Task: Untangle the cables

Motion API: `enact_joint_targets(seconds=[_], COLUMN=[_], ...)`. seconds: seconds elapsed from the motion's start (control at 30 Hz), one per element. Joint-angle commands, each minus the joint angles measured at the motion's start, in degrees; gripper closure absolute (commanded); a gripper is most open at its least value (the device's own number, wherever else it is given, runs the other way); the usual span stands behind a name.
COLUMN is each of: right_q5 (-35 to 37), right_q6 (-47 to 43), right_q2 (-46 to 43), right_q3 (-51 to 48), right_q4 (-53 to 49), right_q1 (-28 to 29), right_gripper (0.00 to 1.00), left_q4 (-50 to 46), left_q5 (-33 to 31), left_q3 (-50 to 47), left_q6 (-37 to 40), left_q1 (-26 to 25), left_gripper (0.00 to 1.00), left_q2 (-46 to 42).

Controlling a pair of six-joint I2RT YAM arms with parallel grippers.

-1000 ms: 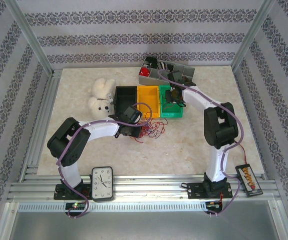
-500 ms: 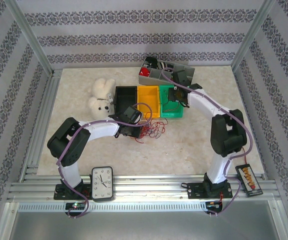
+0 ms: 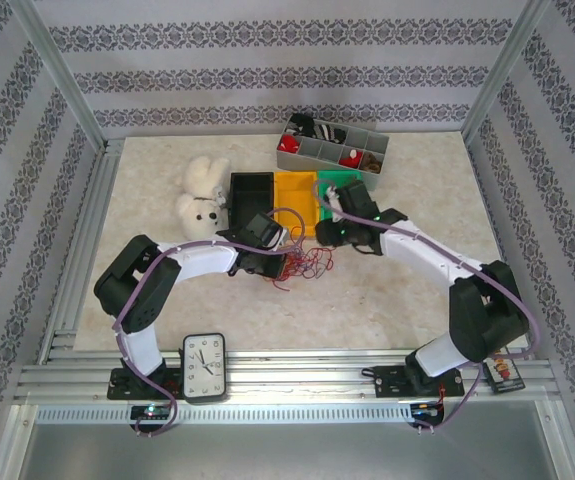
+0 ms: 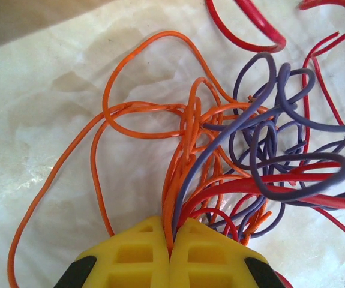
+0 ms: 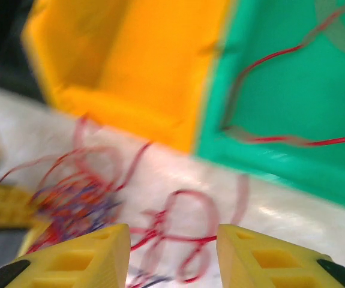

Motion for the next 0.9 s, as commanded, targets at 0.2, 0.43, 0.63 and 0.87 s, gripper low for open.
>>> enact_joint_targets(seconds=[0.2,0.43,0.63,0.87], right_q5=[-3.40,-1.65,-3.13,-1.25], right_q6=[1.73,3.26,5.17,8.02], right_q2=[-0.65,1.91,5.22,3.05], right_q3=[-6.35,-6.53,-6.10,-8.76], right_q4=[2.10,4.43,6.39,8.44], right_q1=[2.82,2.55,1.78,-0.24], right_gripper=[0.56,0.58,0.67,0.94], left_q4=[-2.32,-2.23,-2.31,-2.47], left_q5=[2.03,2.16,1.83,1.69], left_q3=[-2.44,-2.50,-2.56,-2.54], left_q6=[0.85,0.86,0.86,0.96], left_q1=[-0.57,-0.56,-0.56,-0.56], left_gripper=[1.00,1.00,1.00,1.00], left_q2=[0.15,0.04,0.03,0.54])
